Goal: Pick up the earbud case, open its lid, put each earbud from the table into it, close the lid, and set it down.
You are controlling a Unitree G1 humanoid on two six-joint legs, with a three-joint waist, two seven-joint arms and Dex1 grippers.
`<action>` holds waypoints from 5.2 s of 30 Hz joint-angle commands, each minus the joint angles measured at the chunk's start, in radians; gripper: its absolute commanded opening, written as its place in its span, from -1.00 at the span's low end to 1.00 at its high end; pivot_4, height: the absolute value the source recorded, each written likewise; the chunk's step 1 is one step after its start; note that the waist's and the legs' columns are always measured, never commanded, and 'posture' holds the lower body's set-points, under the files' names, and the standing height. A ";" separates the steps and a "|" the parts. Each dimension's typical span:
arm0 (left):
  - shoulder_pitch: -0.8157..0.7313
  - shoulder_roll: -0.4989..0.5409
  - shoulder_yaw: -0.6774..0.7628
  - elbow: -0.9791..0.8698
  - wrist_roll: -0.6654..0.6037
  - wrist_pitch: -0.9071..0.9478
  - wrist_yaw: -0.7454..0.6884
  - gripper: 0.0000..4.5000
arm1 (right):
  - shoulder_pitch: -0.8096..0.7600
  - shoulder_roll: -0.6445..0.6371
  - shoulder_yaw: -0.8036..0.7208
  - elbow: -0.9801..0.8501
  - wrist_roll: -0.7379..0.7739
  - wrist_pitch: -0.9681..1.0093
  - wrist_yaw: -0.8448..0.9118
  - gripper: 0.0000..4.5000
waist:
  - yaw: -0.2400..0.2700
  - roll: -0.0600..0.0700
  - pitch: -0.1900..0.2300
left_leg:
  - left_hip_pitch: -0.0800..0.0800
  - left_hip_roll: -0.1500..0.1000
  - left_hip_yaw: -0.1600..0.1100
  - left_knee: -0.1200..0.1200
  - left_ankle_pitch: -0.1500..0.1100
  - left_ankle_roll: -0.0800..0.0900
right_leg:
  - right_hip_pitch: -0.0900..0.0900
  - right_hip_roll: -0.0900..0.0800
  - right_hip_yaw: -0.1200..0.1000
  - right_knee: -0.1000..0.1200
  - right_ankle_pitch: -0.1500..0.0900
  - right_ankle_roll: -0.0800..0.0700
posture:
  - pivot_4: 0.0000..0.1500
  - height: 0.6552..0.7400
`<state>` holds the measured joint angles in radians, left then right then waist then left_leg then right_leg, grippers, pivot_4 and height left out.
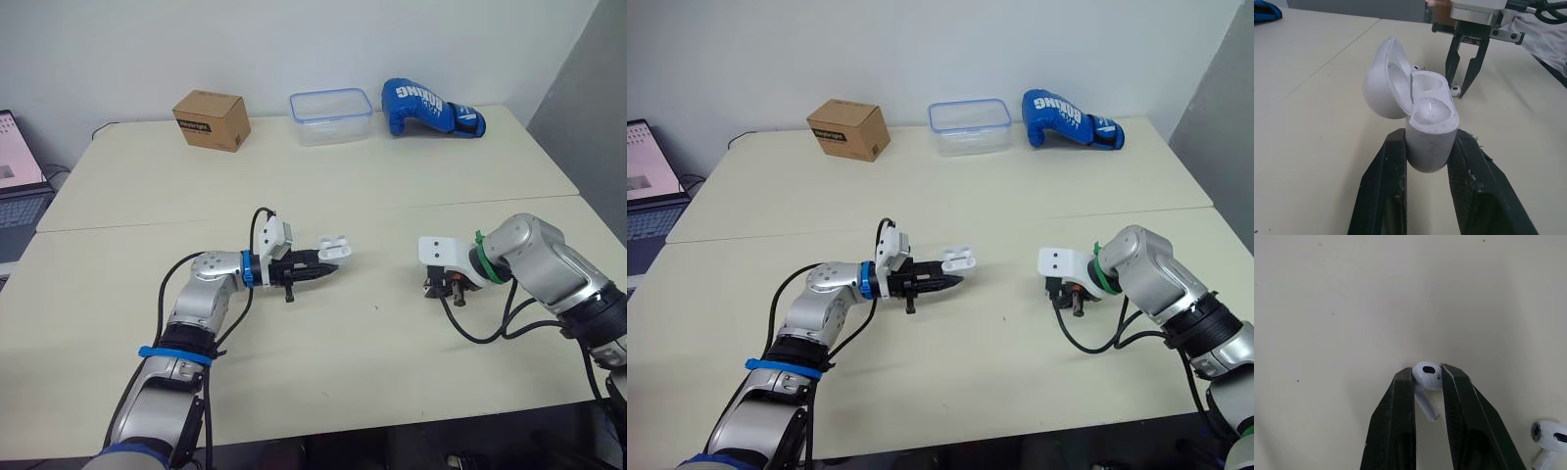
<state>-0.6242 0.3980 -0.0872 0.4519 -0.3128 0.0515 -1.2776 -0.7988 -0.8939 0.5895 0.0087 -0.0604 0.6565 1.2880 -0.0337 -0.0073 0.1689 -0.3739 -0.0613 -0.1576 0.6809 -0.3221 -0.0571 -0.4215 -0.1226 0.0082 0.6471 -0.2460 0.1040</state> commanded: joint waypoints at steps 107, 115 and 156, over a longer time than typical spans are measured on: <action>-0.016 0.033 0.050 -0.081 -0.069 0.038 0.064 -0.66 | 0.111 1.078 -0.832 -0.594 0.268 0.707 -0.692 -0.83 | -0.011 0.001 -0.002 | 0.001 0.000 -0.002 0.000 0.001 -0.001 | -0.002 0.000 0.002 0.007 0.000 0.000 | 1.00 0.78; -0.043 0.028 0.056 -0.068 -0.080 0.071 0.066 -0.66 | 0.228 1.067 -0.678 -0.546 0.321 0.464 -0.805 -0.83 | -0.021 0.001 -0.002 | 0.005 0.000 -0.001 -0.001 0.001 -0.001 | -0.003 0.000 0.005 0.011 0.000 0.000 | 1.00 0.78; -0.063 0.044 0.083 -0.148 -0.109 0.199 0.065 -0.66 | 0.321 0.989 -0.402 -0.358 0.321 0.011 -0.993 -0.83 | -0.023 0.001 -0.002 | 0.007 0.001 0.000 -0.002 0.001 -0.001 | -0.003 0.000 0.006 0.010 0.000 0.000 | 1.00 0.78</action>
<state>-0.6776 0.4361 -0.0313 0.3506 -0.3972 0.2550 -1.2109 -0.4590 0.0890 0.1736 -0.3449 0.2553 0.6835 0.2985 -0.0572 -0.0062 0.1673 -0.3670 -0.0608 -0.1572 0.6792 -0.3214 -0.0583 -0.4242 -0.1221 0.0142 0.6573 -0.2461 0.1038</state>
